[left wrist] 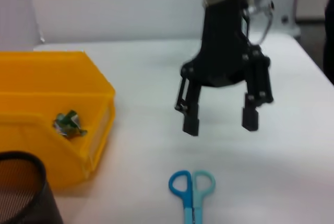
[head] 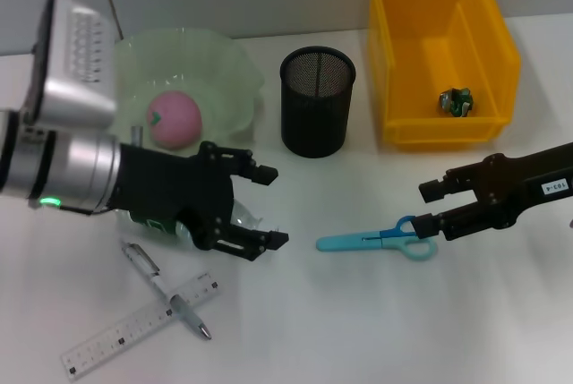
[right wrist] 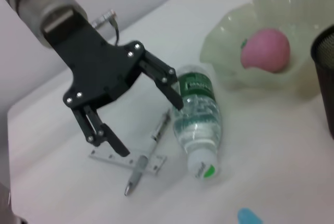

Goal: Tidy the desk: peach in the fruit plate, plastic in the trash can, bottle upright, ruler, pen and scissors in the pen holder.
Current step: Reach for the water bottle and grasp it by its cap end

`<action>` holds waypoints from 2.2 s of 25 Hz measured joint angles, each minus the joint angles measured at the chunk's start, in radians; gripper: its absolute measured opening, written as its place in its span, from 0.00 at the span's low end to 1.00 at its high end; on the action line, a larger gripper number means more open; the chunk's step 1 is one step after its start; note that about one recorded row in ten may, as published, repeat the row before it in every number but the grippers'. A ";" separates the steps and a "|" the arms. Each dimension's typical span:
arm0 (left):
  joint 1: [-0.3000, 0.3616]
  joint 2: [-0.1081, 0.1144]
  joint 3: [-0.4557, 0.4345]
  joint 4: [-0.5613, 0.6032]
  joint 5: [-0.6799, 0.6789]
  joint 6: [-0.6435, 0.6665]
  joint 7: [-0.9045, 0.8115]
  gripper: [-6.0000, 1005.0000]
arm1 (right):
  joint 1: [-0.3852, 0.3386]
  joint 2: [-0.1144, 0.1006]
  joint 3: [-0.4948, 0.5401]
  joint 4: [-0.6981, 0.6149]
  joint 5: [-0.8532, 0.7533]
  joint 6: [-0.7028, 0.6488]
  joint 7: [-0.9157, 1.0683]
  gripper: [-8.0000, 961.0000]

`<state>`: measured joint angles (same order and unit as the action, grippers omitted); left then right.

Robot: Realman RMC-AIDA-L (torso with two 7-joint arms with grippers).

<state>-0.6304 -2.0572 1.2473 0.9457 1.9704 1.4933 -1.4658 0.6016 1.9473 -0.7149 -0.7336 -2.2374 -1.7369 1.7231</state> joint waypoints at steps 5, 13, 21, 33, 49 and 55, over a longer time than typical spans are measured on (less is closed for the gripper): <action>-0.071 0.006 0.056 0.040 0.083 0.003 -0.045 0.81 | 0.002 -0.005 0.000 -0.004 -0.023 0.000 0.020 0.80; -0.220 -0.008 0.116 0.057 0.319 0.008 -0.154 0.81 | 0.021 -0.012 0.000 -0.017 -0.071 -0.005 0.052 0.79; -0.284 -0.021 0.182 0.068 0.430 0.011 -0.228 0.81 | 0.043 -0.019 0.000 -0.021 -0.076 -0.010 0.083 0.80; -0.345 -0.018 0.234 0.008 0.462 -0.003 -0.261 0.81 | 0.083 -0.022 -0.005 -0.013 -0.140 -0.013 0.134 0.80; -0.392 -0.020 0.277 -0.052 0.471 -0.023 -0.299 0.79 | 0.100 -0.023 -0.078 -0.031 -0.164 -0.023 0.162 0.80; -0.418 -0.021 0.284 -0.097 0.465 -0.051 -0.299 0.78 | 0.098 -0.022 -0.078 -0.032 -0.166 -0.024 0.156 0.80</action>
<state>-1.0479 -2.0786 1.5315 0.8485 2.4350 1.4424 -1.7650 0.6996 1.9256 -0.7930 -0.7655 -2.4036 -1.7611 1.8793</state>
